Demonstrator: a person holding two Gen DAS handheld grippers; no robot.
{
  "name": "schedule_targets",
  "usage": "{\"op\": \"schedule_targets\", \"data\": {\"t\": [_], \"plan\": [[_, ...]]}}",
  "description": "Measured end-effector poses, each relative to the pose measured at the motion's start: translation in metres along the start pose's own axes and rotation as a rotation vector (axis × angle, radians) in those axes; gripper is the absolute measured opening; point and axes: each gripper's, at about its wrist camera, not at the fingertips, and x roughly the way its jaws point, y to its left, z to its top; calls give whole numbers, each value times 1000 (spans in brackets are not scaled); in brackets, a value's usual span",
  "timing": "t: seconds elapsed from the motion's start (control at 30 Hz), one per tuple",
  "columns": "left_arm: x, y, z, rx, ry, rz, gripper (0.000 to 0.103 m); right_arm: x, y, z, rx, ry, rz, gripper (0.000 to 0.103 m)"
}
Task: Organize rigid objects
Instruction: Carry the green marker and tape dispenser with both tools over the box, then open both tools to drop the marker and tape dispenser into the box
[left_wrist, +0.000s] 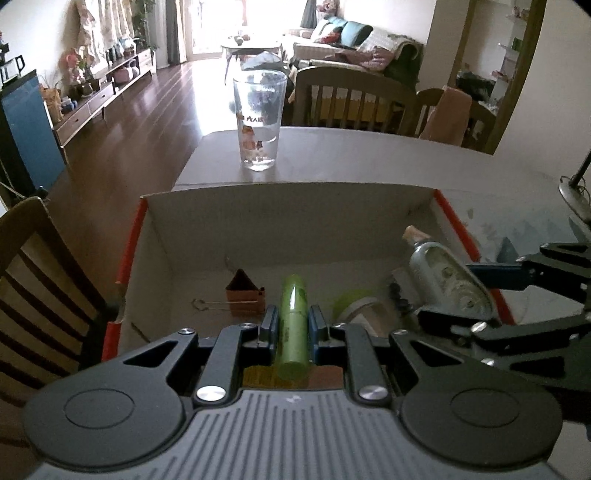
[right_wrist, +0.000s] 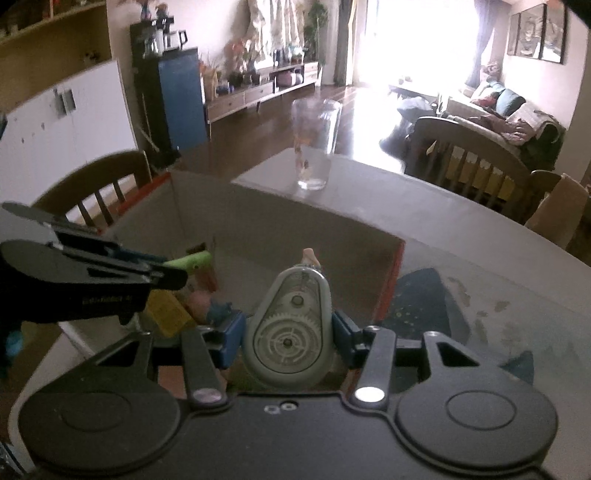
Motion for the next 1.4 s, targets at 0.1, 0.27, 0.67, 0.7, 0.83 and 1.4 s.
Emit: {"op": "schedule_targets", "data": {"t": [0.1,0.27,0.67,0.7,0.83,1.4], "plan": [[11,1,4,12,11,-7,16,12,6,3,-21,26,-7,51],[27,-1,10,23,43,-15,16,26,9,4,-45,60,-11,51],[54,-10,13,58,149,-28,16,38,8,1,-40,105,-4,51],[56,-11,13,63,158,-28,16,39,8,1,-39,106,-3,51],[63,-16,13,86,185,-26,16,39,8,1,-38,106,-5,51],[36,-15,10,64,136,-48,16,9,7,2,-14,52,21,53]]}}
